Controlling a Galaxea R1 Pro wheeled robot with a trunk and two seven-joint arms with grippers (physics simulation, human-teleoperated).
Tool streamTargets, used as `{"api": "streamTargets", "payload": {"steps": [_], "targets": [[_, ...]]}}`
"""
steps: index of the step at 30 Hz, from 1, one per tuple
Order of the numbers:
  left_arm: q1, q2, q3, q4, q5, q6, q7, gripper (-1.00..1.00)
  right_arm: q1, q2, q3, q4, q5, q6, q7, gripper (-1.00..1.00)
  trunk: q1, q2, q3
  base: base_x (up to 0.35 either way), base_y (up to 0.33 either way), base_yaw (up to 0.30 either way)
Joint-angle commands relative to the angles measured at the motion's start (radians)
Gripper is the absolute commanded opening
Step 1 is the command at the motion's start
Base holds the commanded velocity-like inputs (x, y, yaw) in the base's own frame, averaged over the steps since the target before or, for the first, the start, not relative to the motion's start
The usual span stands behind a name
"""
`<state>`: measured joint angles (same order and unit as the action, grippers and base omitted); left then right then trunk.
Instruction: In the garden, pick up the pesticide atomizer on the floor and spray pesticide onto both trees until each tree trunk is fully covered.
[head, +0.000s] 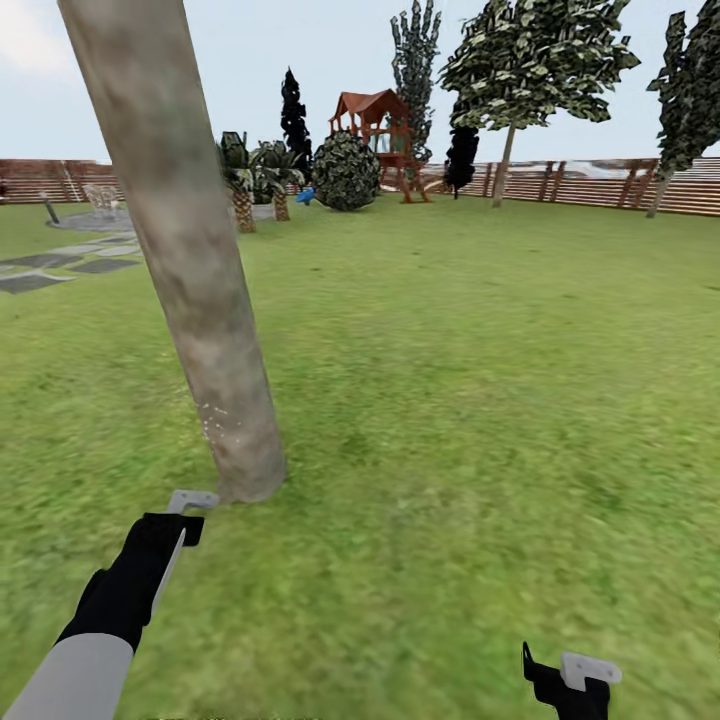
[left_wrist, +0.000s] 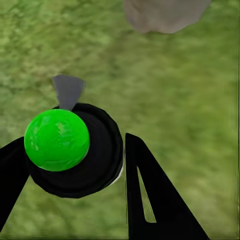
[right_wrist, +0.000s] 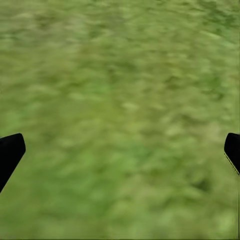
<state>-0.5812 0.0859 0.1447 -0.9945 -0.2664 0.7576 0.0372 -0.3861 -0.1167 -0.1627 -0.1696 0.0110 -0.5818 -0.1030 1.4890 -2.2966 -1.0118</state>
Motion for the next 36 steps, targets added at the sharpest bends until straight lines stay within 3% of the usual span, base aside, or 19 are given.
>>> {"api": "streamTargets", "payload": {"steps": [1,13,36], "targets": [[0.000,0.000,-0.001,-0.001,0.003,0.005,0.004,-1.00,-0.001,0.000,-0.001,0.001,0.001,-0.003,-0.001,1.00,0.000,0.000,-0.001,0.000,-0.273,0.053],[-0.001,0.000,-0.001,-0.001,0.001,0.006,0.003,-1.00,-0.001,0.000,-0.001,0.001,0.001,-0.003,-0.001,1.00,0.000,0.000,-0.001,0.089,-0.270,0.024],[0.000,0.000,0.000,-0.001,0.001,0.010,0.003,-1.00,-0.001,0.000,-0.001,0.001,0.002,-0.003,-0.001,1.00,0.000,0.000,-0.001,0.164,-0.246,0.268]]}}
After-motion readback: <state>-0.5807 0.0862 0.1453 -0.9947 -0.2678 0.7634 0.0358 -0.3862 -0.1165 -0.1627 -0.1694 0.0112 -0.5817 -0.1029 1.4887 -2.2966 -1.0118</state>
